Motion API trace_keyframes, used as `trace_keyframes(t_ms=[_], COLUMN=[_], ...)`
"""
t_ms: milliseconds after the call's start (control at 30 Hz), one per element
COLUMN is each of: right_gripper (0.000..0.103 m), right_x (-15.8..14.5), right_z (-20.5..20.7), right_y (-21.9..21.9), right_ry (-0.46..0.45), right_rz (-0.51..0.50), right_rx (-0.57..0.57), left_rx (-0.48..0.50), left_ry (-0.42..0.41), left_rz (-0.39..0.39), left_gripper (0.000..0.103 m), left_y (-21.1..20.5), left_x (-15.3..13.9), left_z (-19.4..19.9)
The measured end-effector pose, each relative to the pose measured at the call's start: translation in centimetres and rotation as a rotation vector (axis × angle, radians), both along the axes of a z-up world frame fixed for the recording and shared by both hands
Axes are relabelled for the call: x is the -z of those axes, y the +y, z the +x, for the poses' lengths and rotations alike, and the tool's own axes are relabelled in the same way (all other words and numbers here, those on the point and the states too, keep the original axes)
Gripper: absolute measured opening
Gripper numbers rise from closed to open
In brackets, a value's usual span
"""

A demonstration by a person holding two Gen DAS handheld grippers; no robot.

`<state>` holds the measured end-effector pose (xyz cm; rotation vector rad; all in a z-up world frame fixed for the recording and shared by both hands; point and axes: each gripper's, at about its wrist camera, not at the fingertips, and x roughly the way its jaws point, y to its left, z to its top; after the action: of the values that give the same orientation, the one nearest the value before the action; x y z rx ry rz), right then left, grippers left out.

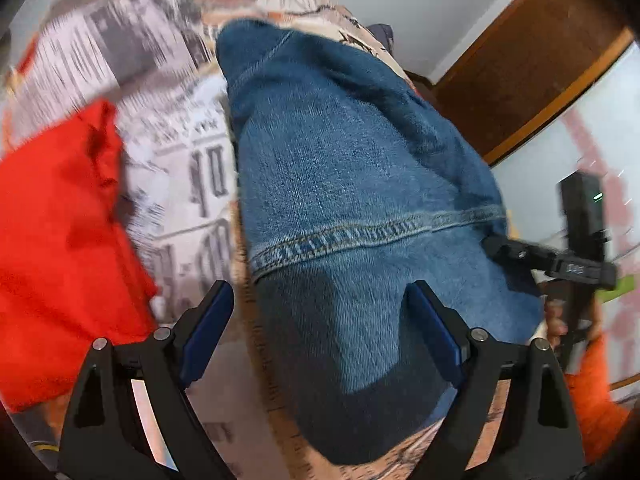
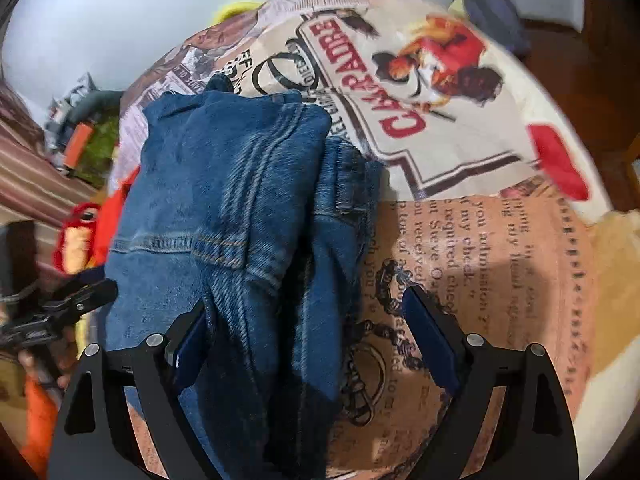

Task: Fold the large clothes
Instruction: 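Grasp the folded jacket with the left gripper and lift it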

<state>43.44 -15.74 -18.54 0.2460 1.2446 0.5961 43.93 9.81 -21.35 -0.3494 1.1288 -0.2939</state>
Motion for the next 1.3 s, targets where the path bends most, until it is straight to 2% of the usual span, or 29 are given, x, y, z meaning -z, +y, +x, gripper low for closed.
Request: trace_keyframes(t_ms=[67, 200, 333, 400, 600, 633, 667, 733, 767, 833, 867, 933, 1000, 1067, 1300], right_gripper=[0.091, 0.098, 0.099, 0.1, 0.099, 0.098, 0.092, 0.088, 0.085, 0.07, 0.059, 0.051, 0.041, 0.036, 0.032], right_x=[1.0, 2.4, 3.3, 3.4, 3.0, 2.9, 2.8, 2.7, 2.8, 2.8, 2.7, 1.9, 0.8, -0.5, -6.8], right_z=[0.8, 1.6, 2.4, 2.6, 2.9, 2.9, 3.0, 3.3, 3.3, 3.4, 3.2, 2.5, 1.9, 1.3, -1.6], right_y=[-0.5, -0.3, 0.4, 0.8, 1.5, 1.7, 1.7, 2.1, 2.0, 1.9, 1.9, 1.8, 2.0, 2.1, 4.0], right_ry=[0.061, 0.127, 0.176, 0.172, 0.185, 0.186, 0.186, 0.203, 0.223, 0.244, 0.249, 0.23, 0.195, 0.17, 0.051], right_rz=[0.057, 0.11, 0.169, 0.173, 0.176, 0.176, 0.18, 0.186, 0.195, 0.213, 0.222, 0.208, 0.181, 0.179, 0.165], right_rx=[-0.011, -0.02, -0.032, -0.046, -0.083, -0.085, -0.087, -0.058, -0.031, -0.01, -0.01, -0.006, -0.015, -0.02, -0.062], left_rx=[-0.004, -0.06, -0.078, -0.08, -0.078, -0.077, -0.071, -0.063, -0.061, -0.058, -0.051, -0.025, -0.01, 0.009, 0.034], left_ry=[0.019, 0.072, 0.135, 0.147, 0.165, 0.166, 0.167, 0.165, 0.164, 0.155, 0.138, 0.105, 0.083, 0.048, -0.059], left_rz=[-0.048, -0.097, -0.254, -0.297, -0.318, -0.311, -0.296, -0.281, -0.289, -0.31, -0.285, -0.23, -0.215, -0.203, -0.146], left_gripper=[0.089, 0.09, 0.092, 0.093, 0.097, 0.098, 0.099, 0.098, 0.092, 0.077, 0.07, 0.059, 0.05, 0.043, 0.038], left_y=[0.4, 1.4, 2.2, 2.3, 1.8, 1.6, 1.3, 0.7, 0.5, 0.1, -0.1, -1.0, -1.6, -2.2, -2.1], left_x=[0.6, 2.1, 4.0, 4.6, 5.2, 5.1, 5.0, 4.7, 4.6, 4.2, 3.6, 2.4, 1.3, -0.6, -7.3], left_z=[0.9, 2.8, 3.8, 4.2, 5.5, 5.7, 5.9, 5.9, 5.9, 5.7, 5.5, 5.0, 4.6, 3.9, 0.5])
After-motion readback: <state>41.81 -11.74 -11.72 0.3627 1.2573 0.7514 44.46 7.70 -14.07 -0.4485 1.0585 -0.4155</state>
